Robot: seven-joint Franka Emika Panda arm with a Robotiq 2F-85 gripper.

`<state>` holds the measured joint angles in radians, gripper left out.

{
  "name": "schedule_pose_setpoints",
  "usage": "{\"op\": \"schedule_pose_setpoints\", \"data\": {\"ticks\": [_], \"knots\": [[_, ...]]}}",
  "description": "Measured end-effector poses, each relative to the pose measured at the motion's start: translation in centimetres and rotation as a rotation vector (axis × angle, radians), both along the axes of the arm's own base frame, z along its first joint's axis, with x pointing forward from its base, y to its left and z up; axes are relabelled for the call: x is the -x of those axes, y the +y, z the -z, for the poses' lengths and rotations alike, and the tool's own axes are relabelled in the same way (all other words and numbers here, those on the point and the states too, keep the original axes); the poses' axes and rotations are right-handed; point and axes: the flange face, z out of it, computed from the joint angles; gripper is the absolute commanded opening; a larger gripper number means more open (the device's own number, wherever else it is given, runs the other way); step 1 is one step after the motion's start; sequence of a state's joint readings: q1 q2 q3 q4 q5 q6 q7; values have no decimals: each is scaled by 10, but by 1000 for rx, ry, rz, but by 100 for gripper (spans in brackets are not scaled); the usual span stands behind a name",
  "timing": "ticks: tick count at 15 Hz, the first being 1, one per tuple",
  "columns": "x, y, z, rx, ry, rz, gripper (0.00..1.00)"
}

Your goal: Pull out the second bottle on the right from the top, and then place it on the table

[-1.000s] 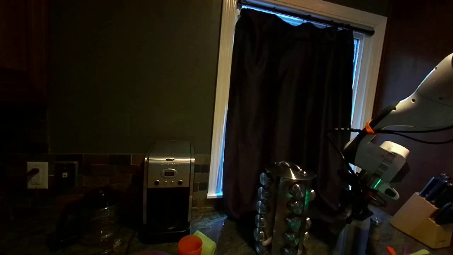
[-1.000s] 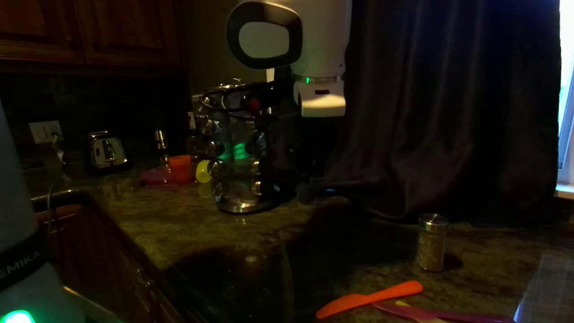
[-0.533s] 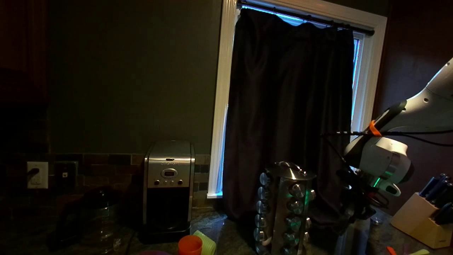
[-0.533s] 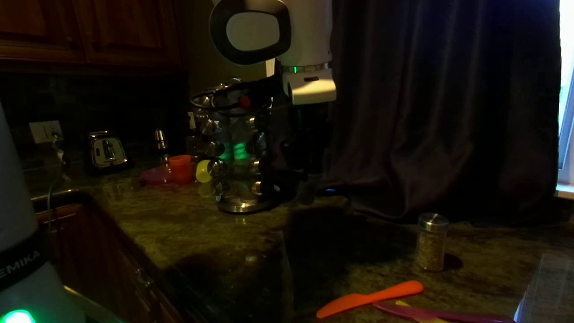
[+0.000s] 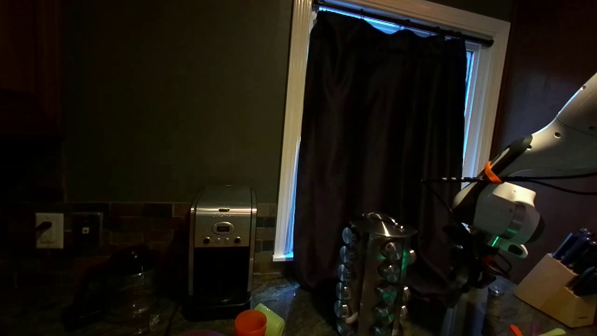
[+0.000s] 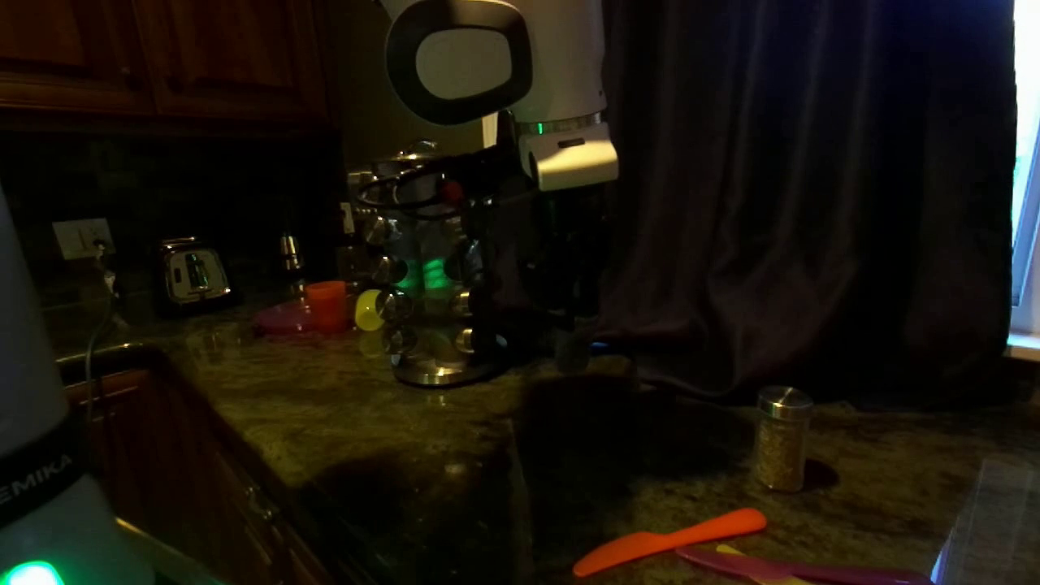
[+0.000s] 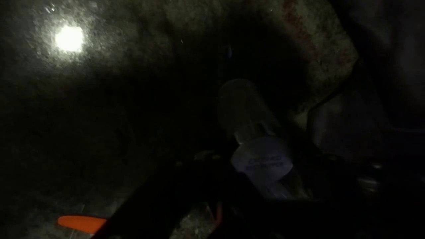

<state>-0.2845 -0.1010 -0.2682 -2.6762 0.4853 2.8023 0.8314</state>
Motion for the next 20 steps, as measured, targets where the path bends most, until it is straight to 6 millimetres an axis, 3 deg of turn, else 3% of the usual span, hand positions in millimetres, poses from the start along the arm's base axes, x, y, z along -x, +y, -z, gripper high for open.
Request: {"op": "schedule_pose_setpoints", "data": {"ticks": [6, 9, 12, 15, 20], "knots": [[-14, -15, 5, 216, -49, 25, 25], [-16, -25, 21, 309, -51, 11, 25], [-11, -47, 39, 370, -24, 25, 25], [-14, -61, 47, 409, 7, 28, 25], [-29, -60, 45, 468, 31, -7, 25]]}}
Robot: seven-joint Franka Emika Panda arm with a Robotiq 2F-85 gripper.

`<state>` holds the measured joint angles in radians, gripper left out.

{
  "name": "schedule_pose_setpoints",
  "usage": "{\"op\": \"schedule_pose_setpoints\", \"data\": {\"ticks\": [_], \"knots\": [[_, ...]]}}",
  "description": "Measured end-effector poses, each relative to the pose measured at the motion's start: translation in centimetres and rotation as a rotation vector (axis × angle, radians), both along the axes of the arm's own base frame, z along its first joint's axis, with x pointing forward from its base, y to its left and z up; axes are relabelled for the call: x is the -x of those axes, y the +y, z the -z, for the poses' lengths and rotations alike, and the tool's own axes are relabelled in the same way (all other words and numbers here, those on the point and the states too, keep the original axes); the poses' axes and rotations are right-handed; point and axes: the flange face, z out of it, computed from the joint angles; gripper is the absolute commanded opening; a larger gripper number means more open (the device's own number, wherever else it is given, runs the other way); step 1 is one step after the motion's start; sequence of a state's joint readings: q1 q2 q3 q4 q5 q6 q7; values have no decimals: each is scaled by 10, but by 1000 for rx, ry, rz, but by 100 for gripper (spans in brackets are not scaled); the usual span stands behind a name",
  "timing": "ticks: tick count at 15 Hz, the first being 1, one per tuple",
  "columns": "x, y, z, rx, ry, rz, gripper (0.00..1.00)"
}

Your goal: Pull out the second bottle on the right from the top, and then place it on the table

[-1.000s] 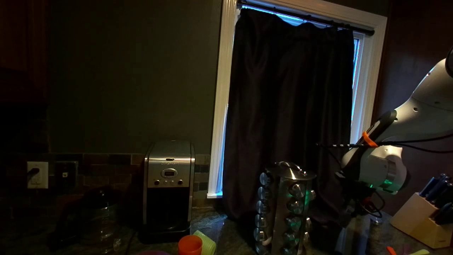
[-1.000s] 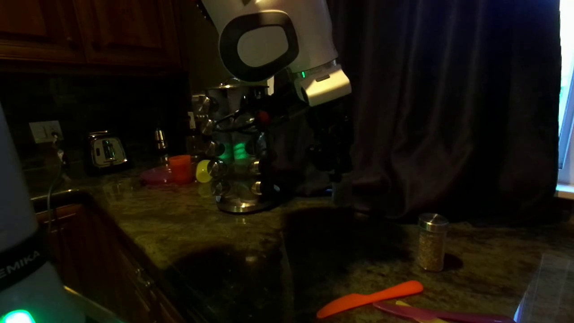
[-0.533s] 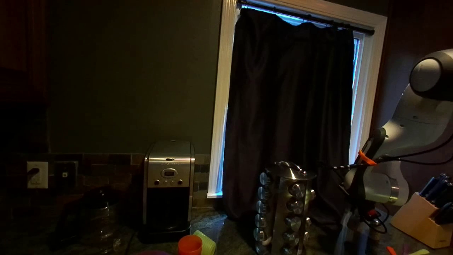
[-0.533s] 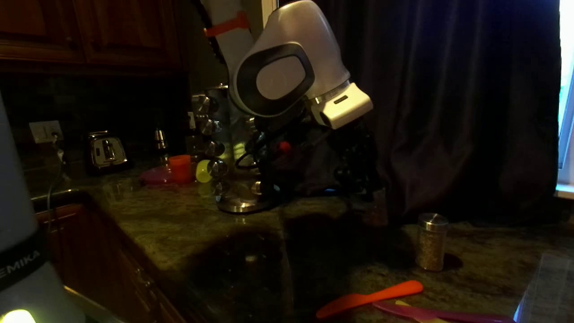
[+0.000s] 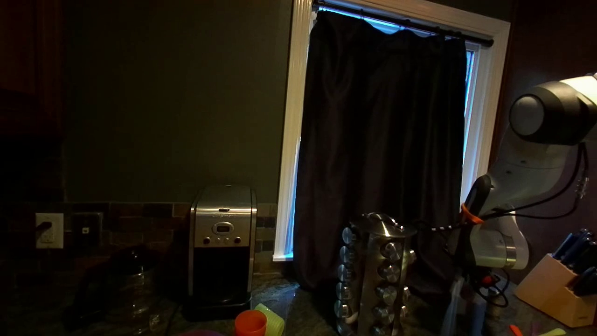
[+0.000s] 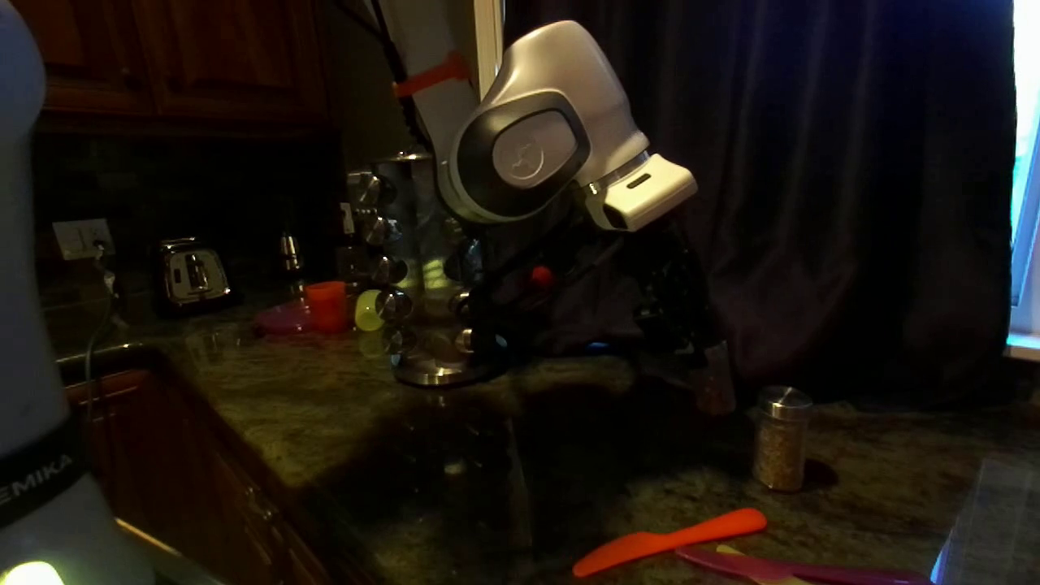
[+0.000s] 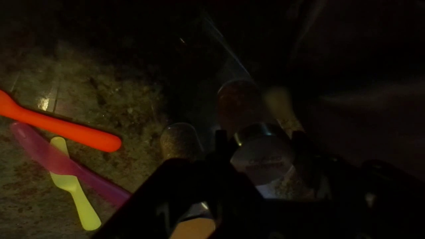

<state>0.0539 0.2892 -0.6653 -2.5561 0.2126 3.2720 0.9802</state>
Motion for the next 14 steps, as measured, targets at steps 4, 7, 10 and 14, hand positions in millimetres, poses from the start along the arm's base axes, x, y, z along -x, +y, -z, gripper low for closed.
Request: {"op": "schedule_pose_setpoints", "data": {"ticks": [4, 7, 10, 14], "knots": [[-5, 1, -2, 21, 45, -10, 25], [-6, 2, -2, -5, 96, -6, 25], [-8, 1, -3, -43, 137, 9, 25], [-9, -6, -7, -72, 156, 40, 25]]}}
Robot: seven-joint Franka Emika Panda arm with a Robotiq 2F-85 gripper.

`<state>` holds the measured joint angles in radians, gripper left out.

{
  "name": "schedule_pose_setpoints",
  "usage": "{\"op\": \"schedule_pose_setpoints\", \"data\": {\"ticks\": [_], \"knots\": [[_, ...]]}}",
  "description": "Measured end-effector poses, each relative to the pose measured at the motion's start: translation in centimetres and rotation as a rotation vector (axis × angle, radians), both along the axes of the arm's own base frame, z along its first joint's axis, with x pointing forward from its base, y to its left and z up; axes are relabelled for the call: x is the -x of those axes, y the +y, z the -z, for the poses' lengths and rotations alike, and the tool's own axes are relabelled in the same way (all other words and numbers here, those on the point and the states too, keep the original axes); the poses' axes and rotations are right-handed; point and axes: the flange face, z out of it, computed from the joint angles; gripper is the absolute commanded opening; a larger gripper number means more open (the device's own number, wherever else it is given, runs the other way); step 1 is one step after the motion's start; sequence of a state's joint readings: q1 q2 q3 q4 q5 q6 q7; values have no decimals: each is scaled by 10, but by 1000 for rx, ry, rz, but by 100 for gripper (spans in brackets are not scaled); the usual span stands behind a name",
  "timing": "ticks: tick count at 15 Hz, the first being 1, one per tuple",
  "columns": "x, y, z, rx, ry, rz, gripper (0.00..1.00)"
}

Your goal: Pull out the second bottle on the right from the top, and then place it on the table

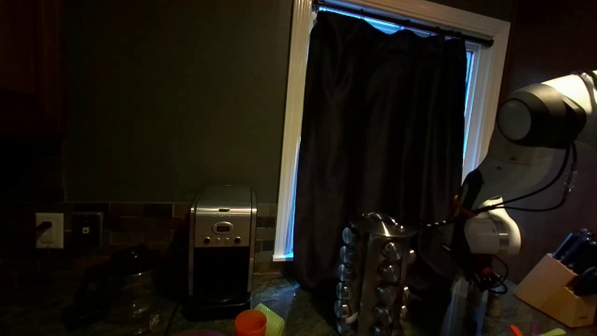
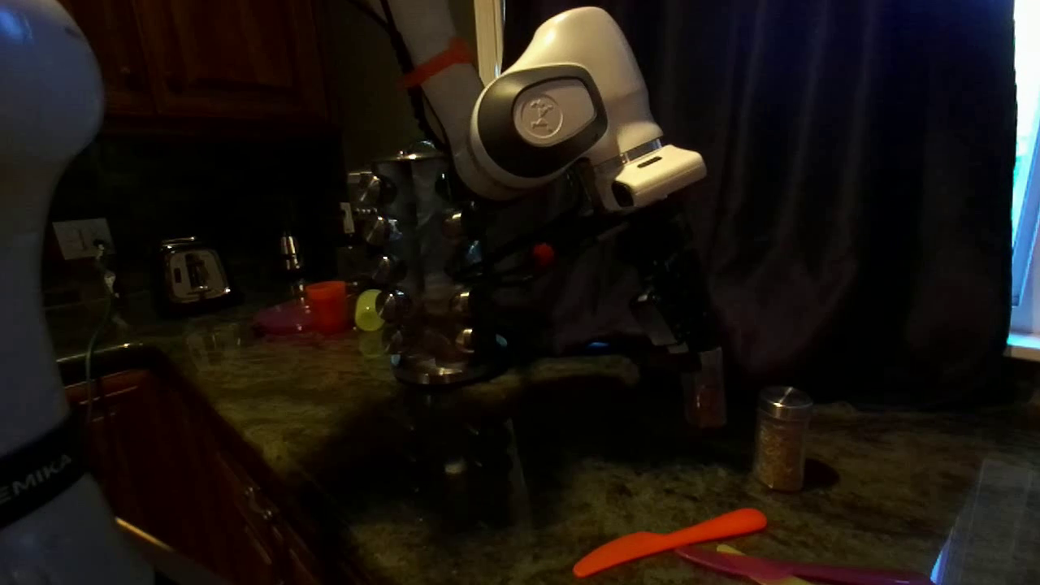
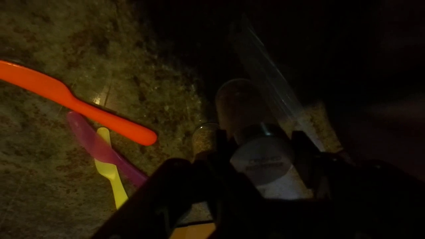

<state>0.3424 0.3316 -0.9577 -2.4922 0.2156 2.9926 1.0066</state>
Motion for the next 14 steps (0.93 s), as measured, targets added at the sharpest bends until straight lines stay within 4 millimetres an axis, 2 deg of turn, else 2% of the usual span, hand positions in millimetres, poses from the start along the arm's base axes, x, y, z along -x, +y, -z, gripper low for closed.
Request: {"op": "schedule_pose_setpoints", "data": {"ticks": [14], "knots": [[8, -22, -6, -54, 8, 121, 25]]}}
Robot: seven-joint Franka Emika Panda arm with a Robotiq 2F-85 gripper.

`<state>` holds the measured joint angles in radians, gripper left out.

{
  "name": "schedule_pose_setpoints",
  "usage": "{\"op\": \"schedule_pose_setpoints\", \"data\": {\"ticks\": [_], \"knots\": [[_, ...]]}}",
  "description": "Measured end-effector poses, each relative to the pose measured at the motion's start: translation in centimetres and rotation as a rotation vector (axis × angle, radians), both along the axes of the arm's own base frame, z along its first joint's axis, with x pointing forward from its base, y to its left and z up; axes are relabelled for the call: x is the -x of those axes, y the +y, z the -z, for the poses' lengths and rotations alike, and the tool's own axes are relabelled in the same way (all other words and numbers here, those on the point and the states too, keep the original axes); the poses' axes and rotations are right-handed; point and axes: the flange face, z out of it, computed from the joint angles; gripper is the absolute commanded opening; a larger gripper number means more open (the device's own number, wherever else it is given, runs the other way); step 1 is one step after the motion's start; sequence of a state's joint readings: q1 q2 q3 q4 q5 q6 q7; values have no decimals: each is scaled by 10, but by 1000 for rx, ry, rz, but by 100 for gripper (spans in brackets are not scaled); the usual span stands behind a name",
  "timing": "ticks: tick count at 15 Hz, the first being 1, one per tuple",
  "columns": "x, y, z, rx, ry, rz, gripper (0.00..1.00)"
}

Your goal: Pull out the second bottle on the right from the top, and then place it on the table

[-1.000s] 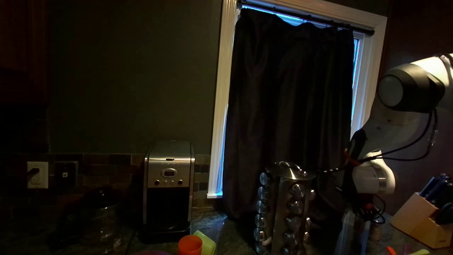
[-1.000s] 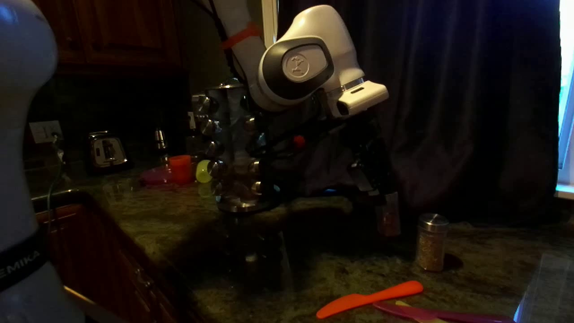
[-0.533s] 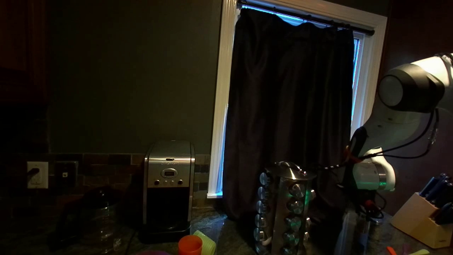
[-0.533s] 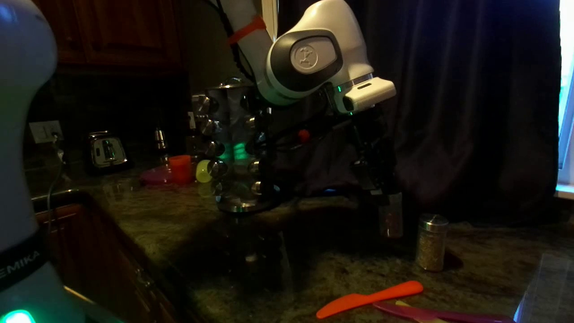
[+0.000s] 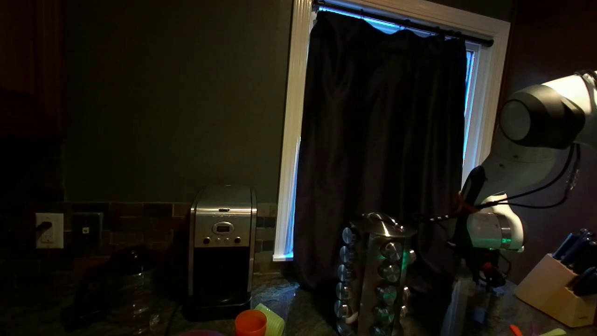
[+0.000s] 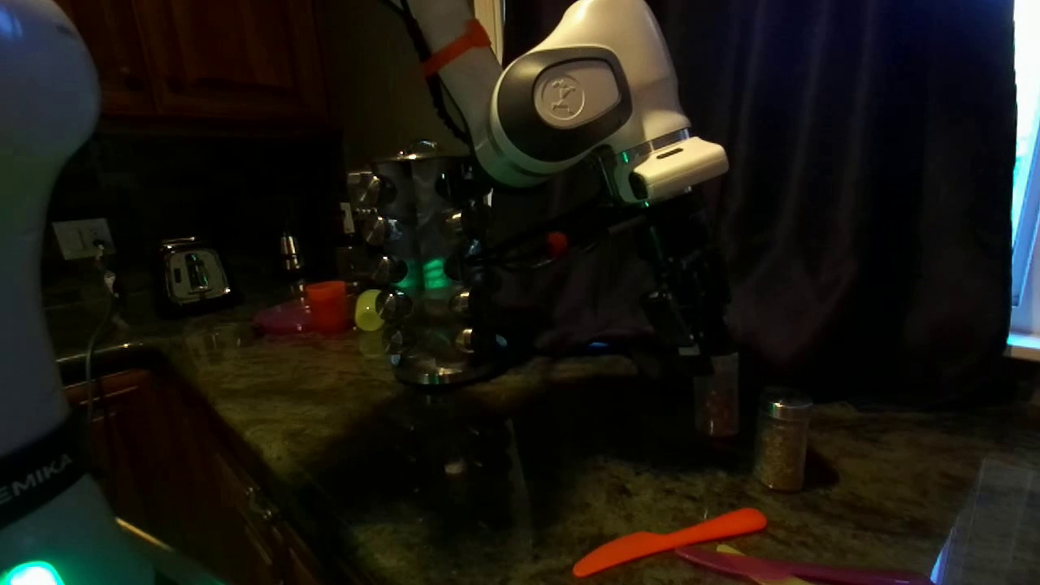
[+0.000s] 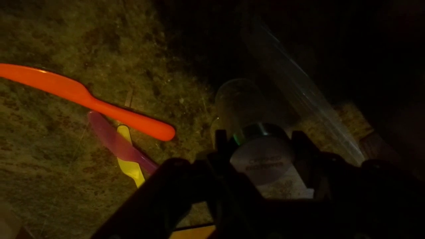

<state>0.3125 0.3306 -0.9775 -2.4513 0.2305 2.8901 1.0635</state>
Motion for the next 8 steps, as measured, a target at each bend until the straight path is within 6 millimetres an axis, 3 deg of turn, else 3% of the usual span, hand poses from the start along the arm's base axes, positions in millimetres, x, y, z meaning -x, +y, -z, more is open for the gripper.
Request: {"op": "schedule_pose_setpoints", "data": {"ticks": [8], "knots": [[3, -3, 6, -43, -8, 51, 25]]}}
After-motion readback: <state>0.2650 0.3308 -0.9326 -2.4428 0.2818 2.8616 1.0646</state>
